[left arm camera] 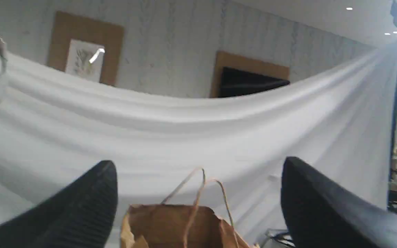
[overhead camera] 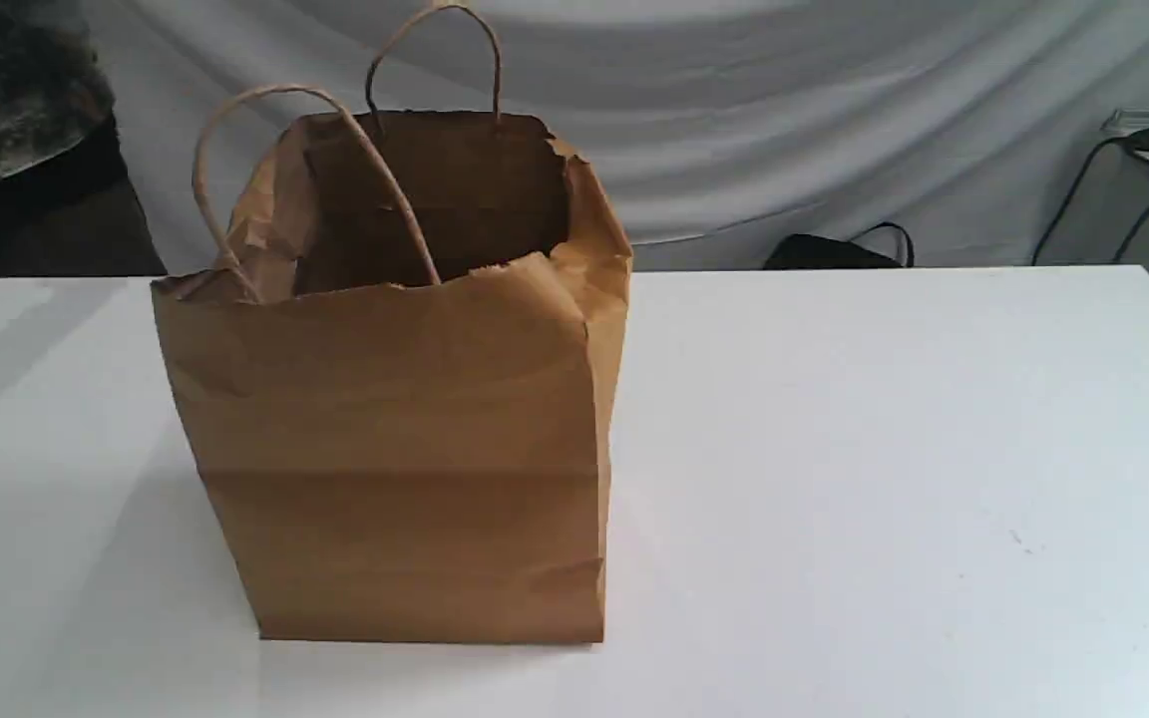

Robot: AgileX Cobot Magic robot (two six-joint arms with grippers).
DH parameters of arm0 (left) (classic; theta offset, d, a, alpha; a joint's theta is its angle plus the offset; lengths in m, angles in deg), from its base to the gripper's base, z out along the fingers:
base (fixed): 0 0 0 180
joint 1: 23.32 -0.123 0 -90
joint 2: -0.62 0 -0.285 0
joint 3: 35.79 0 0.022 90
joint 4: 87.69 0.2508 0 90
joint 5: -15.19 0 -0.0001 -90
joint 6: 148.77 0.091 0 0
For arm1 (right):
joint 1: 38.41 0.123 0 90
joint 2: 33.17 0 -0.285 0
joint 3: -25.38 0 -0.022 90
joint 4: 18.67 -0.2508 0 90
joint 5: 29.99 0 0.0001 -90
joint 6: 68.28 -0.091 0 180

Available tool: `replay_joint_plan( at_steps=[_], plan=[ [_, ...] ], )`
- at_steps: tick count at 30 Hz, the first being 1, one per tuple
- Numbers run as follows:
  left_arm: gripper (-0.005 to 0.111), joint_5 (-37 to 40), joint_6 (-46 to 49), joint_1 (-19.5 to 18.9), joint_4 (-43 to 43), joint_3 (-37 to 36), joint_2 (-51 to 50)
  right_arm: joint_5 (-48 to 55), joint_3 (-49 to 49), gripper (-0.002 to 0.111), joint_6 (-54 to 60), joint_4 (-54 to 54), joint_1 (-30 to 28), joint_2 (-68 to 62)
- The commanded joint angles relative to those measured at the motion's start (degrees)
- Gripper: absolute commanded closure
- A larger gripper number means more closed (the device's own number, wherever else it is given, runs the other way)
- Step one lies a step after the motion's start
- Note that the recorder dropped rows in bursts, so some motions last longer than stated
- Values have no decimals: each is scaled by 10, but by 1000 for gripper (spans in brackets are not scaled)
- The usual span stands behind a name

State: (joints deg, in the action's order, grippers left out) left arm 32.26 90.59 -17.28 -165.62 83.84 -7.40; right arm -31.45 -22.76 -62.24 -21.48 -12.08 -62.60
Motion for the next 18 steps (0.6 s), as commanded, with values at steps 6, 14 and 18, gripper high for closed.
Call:
replay_joint_plan(
  at_steps=[6,14,18],
  plan=[
    [39,60,284,3,-220,-108,2,-199,-197,48,-8,-47,-2,33],
    [39,78,343,2,-220,-169,2,-334,-291,48,7,-78,-2,32],
    [39,-48,290,2,-220,-169,2,-317,-291,48,10,-82,-2,32]
  ],
)
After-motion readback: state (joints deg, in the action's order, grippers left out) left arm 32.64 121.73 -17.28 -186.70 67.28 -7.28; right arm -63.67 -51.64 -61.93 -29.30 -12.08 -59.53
